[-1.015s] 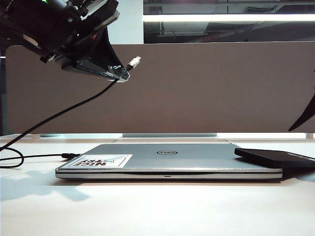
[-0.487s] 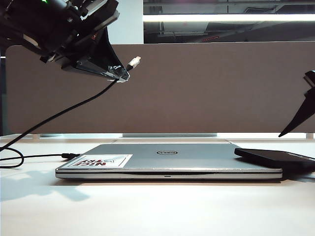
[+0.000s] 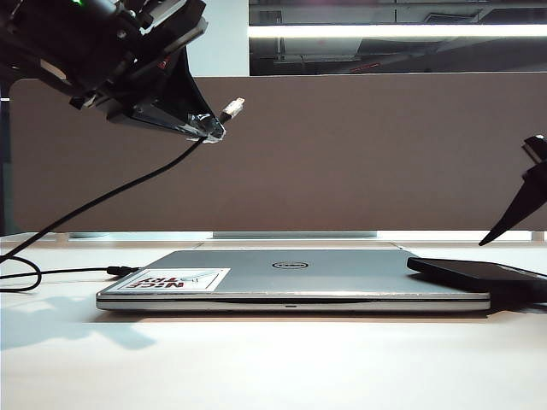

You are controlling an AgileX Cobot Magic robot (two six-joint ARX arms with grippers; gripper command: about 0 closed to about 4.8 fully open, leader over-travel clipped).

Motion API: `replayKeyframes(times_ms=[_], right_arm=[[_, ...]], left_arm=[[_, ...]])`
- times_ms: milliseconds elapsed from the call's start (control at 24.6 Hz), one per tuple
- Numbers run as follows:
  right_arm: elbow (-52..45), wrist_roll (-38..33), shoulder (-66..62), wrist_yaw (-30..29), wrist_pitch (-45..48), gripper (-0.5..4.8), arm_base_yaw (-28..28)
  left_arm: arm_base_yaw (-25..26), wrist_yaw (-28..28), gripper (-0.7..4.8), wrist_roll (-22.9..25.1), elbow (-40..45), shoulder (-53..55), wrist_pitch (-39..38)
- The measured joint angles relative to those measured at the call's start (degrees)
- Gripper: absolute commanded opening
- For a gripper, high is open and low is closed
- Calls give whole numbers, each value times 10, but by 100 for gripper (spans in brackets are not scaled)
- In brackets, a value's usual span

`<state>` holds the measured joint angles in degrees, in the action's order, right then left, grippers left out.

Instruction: Pick up the charging cable and the phone, plug the charging cable into the charging port on the phone, and finally place them back on the table.

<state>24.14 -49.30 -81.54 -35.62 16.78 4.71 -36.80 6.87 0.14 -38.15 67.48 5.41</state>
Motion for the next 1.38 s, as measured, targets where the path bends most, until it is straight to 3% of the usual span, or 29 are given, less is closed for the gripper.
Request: replayKeyframes(times_ms=[650,771,1380], right_arm=[[7,-4,-48,-12,80,331,0],[10,-4,-63,-20,106,309,-1],[12,-3,-72,-21,118,310,-3]], left_arm=[[0,0,-6,0,0,0,0],[0,0,-6,0,0,0,0],[0,0,-7,0,0,0,0]])
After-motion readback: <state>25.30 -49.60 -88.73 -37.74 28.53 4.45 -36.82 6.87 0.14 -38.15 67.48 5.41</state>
